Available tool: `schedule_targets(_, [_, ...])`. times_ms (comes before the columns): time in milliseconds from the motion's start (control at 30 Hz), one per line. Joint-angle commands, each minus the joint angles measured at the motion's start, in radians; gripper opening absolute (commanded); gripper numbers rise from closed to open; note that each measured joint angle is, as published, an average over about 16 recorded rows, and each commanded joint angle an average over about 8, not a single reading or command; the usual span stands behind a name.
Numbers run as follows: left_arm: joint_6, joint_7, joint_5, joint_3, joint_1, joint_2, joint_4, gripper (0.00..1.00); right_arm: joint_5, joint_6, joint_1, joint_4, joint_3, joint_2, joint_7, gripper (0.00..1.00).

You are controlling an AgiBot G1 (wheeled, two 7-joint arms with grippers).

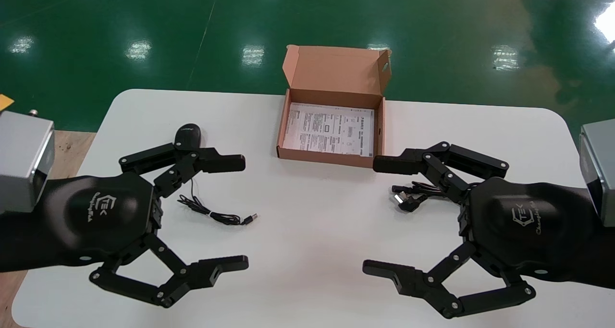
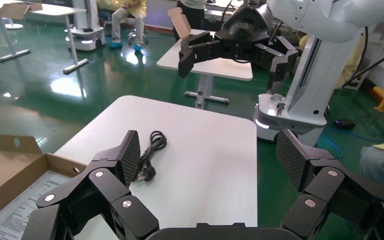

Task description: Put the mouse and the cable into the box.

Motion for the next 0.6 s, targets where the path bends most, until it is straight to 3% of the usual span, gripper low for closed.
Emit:
schedule_targets(33, [0.000,0.000,0.000,0.000,0.000,0.000,0.000,1.00,0.000,0.000,0.000,0.000,0.000,0.000,0.000,1.00])
schedule_targets(600, [0.000,0.000,0.000,0.000,0.000,0.000,0.000,1.00,-0.001,0.001,0.001,-0.002,0.000,0.000,-0.001,1.00])
